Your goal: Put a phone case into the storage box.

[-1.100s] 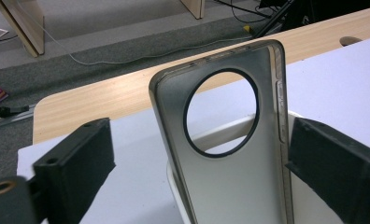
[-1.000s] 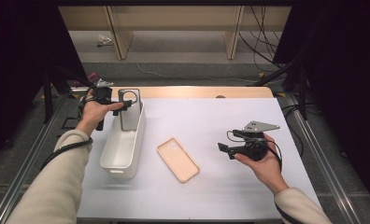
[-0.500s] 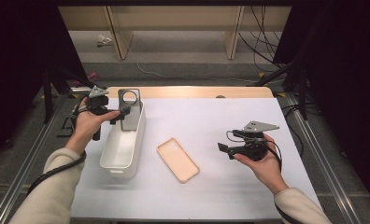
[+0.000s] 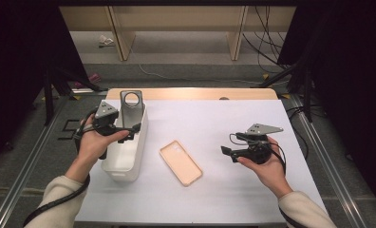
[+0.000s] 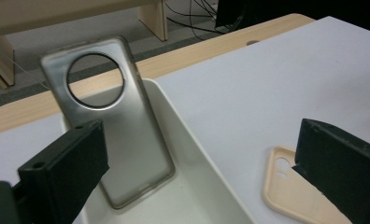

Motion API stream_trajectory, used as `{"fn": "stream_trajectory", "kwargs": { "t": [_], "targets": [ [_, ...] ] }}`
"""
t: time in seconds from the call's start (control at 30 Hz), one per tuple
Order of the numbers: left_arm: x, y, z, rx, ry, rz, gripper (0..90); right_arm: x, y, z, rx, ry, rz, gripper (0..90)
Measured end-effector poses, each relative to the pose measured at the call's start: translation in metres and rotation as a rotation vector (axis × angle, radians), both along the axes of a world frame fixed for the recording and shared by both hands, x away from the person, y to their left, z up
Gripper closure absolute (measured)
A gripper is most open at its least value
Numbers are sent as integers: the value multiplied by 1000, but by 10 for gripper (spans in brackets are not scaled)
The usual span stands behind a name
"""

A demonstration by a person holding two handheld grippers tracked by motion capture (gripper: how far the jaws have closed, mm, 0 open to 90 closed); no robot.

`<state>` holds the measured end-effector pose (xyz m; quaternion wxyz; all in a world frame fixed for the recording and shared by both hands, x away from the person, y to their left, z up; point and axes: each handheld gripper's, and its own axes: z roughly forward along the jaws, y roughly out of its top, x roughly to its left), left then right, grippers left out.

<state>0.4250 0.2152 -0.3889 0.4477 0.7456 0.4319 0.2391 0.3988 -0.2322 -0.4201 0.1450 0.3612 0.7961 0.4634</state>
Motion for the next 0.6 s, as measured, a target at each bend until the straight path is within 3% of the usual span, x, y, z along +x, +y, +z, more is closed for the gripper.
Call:
{"fn": "stream_trajectory", "kwargs": {
  "t": [0.33,0.47,0.6],
  "targets": [
    [-23,-21,-6,-24,-26,-52,64,-1,2,0,-1,3,12,165],
    [-31,-24,-3,-28,-12,-78,68,0,4,0,3,4,18,165],
    [-37,-25,-1,-21,-38,-76,74,0,7,0,4,3,29,165]
  ]
}}
